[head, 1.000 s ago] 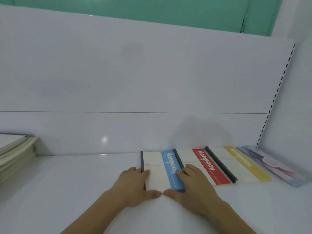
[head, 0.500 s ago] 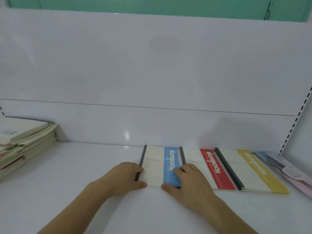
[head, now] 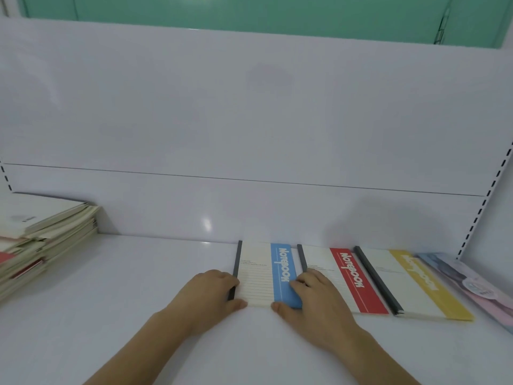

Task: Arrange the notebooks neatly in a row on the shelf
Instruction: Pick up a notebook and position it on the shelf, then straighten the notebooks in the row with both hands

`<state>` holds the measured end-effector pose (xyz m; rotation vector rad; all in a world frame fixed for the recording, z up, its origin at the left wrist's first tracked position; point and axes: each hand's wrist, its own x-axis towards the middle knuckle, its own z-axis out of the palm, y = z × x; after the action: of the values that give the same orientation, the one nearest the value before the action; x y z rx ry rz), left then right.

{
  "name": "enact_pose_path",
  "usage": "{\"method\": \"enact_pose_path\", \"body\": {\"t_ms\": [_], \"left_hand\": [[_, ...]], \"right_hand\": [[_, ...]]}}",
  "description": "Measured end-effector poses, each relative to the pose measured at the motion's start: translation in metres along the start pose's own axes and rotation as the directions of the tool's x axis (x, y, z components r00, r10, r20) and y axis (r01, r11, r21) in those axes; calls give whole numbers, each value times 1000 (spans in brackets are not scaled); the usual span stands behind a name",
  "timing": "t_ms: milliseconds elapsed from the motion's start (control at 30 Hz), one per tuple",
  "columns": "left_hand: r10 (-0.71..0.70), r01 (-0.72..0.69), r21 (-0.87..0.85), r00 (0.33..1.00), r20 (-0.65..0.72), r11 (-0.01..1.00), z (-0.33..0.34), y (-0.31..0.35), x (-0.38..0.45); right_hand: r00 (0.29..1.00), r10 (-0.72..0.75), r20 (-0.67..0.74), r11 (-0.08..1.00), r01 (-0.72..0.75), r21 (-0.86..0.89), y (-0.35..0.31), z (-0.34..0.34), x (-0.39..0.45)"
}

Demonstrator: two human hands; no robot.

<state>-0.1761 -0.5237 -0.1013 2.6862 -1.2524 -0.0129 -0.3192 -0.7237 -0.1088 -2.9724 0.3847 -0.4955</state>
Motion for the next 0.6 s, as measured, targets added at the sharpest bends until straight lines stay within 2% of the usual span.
{"method": "enact_pose_path", "body": {"t_ms": [100, 200, 433, 600], "left_hand": [[3, -4, -48, 1000, -19, 999, 0, 3, -5], [-50, 35, -109, 990, -134, 993, -2, 5, -13], [-189, 187, -44, 892, -411, 981, -13, -3, -47], [-234, 277, 27, 855, -463, 961, -39, -33, -87]], "right_hand": [[1000, 20, 23, 1000, -21, 3, -2, -2, -1], [999, 35, 32, 999, -36, 31, -8, -8, -3], [995, -96, -8, 994, 97, 58, -61, -24, 6], [988, -150, 25, 982, 146, 120, -123, -20, 9]]}}
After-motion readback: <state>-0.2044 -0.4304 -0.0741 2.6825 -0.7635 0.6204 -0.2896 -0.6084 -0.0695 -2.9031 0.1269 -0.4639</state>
